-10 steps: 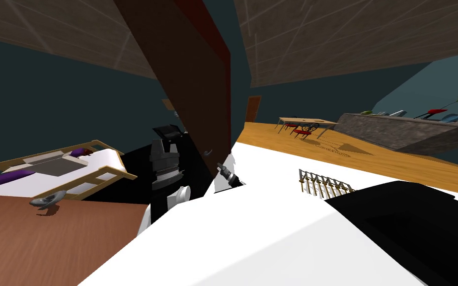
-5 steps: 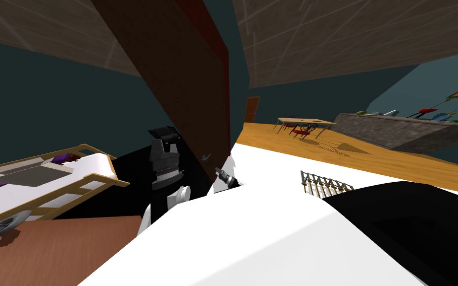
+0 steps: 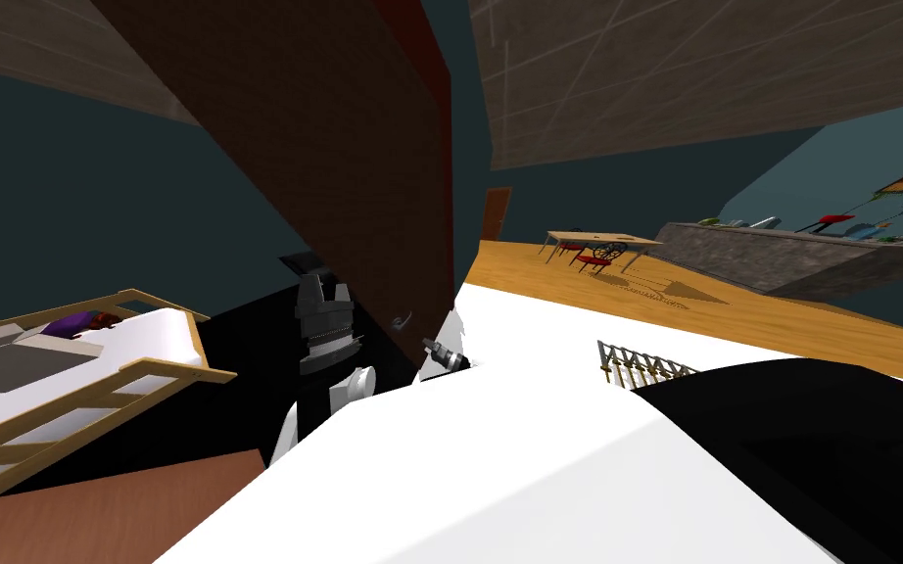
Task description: Push the door open
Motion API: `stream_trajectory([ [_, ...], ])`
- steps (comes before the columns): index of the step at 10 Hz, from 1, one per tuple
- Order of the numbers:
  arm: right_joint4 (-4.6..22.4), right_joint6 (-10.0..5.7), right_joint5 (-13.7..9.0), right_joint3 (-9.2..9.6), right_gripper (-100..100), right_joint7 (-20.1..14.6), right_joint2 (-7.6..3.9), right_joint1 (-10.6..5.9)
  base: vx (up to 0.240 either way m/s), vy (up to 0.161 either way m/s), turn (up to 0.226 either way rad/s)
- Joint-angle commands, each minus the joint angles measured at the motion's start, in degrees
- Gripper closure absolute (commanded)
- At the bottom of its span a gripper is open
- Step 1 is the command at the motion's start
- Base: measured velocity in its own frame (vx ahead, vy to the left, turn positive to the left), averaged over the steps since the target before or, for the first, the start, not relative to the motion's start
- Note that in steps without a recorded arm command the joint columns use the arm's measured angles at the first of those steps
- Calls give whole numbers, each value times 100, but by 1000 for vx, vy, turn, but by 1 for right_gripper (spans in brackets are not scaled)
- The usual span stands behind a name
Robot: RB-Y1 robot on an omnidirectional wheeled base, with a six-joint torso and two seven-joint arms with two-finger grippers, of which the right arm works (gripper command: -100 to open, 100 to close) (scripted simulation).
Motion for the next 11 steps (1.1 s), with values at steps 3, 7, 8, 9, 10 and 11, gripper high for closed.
stream_trajectory([
  [3,387,-70,-5,262,-100,-24,-1,-129,158,13,-32],
  [7,652,-123,-10,407,-100,-39,18,-229,149,14,-23],
  [8,720,-148,-13,390,-100,-22,51,-229,115,93,51],
  [9,738,-156,-14,380,-100,-15,61,-227,117,151,18],
  [10,781,-175,-15,360,-100,1,85,-221,82,169,19],
  [11,803,-185,-16,349,-100,9,98,-218,113,184,21],
])
